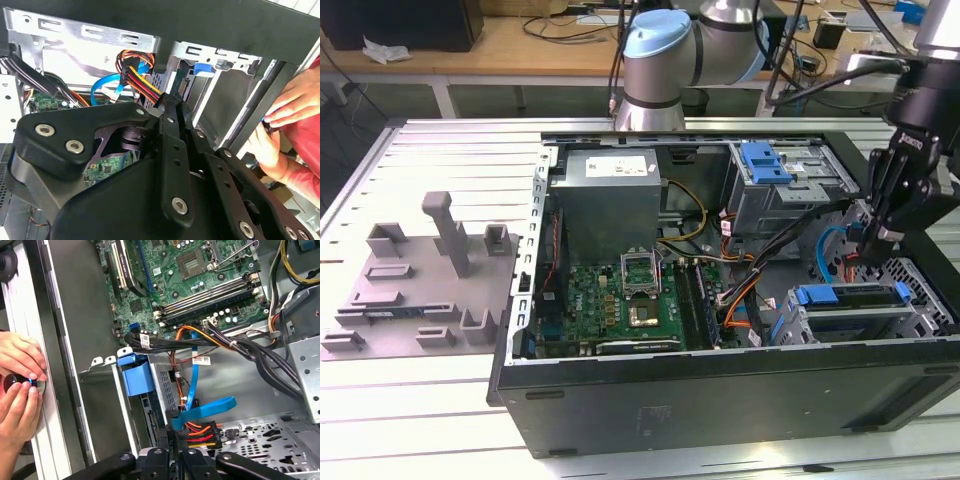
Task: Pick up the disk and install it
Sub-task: 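Insert the first disk wire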
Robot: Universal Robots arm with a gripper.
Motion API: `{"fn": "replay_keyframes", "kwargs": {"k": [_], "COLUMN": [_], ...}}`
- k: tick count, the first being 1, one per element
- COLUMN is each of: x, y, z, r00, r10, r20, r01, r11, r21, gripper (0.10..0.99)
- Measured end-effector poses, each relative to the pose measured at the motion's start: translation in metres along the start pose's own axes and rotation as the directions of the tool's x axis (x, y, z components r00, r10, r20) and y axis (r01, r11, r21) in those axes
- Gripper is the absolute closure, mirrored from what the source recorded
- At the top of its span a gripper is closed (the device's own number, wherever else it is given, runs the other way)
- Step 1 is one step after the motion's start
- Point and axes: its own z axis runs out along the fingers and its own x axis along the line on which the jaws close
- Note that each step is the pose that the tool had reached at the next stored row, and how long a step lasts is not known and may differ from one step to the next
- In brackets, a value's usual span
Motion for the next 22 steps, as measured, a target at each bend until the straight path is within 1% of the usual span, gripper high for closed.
{"fn": "replay_keyframes", "kwargs": {"k": [2, 3, 7, 10, 14, 16, 19, 21, 22], "x": [0.0028, 0.0042, 0.008, 0.0116, 0.0141, 0.0153, 0.0163, 0.0176, 0.0182], "y": [-0.0008, -0.0012, -0.0023, -0.0027, -0.0019, -0.0009, 0.0, 0.0013, 0.0017], "z": [0.0009, 0.0014, 0.0024, 0.0023, 0.002, 0.002, 0.0017, 0.002, 0.0022], "r00": [0.9999, 0.9997, 0.9987, 0.9979, 0.9972, 0.9963, 0.9948, 0.9922, 0.9914], "r10": [-0.001, -0.002, -0.005, -0.016, -0.031, -0.052, -0.076, -0.105, -0.112], "r20": [0.0147, 0.0241, 0.05, 0.0626, 0.0682, 0.0693, 0.0678, 0.0667, 0.0667], "r01": [0.001, 0.002, 0.005, 0.015, 0.03, 0.051, 0.075, 0.103, 0.11], "r11": [1.0, 1.0, 1.0, 0.9998, 0.9995, 0.9985, 0.9968, 0.994, 0.9931], "r21": [0.0, 0.0, 0.004, 0.008, 0.012, 0.019, 0.028, 0.037, 0.04], "gripper": [0.918, 0.918, 0.918, 0.918, 0.918, 0.918, 0.918, 0.918, 0.918]}}
